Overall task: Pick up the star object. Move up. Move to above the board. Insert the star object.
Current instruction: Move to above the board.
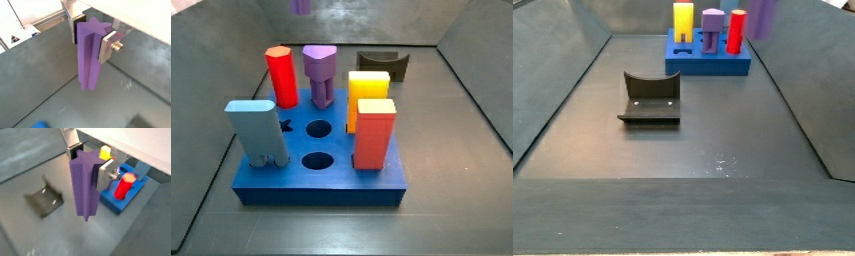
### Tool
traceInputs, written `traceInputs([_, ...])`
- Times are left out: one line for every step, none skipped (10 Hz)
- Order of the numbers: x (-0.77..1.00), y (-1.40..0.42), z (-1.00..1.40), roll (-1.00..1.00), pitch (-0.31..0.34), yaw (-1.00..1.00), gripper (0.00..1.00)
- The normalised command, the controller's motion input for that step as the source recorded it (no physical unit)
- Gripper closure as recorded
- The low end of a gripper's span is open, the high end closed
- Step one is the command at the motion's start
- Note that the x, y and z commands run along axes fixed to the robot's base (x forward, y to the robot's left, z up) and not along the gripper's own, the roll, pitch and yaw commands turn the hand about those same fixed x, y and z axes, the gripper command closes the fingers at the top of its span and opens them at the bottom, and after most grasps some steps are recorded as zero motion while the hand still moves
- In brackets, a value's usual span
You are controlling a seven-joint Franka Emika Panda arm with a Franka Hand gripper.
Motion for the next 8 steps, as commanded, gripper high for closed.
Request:
traceInputs([0.36, -1.0, 0.16, 0.09, 0.122, -0.14, 1.0])
traceInputs([0.37, -1.0, 0.16, 0.02, 0.129, -0.08, 1.0])
traceInputs([0.38, -1.0, 0.17, 0.01, 0.137, -0.04, 1.0])
traceInputs([0.39, -1.0, 0.17, 0.0, 0.133, -0.01, 1.0])
traceInputs([0.4, -1.0, 0.17, 0.0, 0.133, -0.01, 1.0])
traceInputs([0.41, -1.0, 0.17, 0.0, 0.126, 0.0, 1.0])
traceInputs([0.42, -1.0, 0.18, 0.0, 0.127, 0.01, 1.0])
traceInputs([0.44, -1.0, 0.18, 0.0, 0.123, 0.01, 1.0])
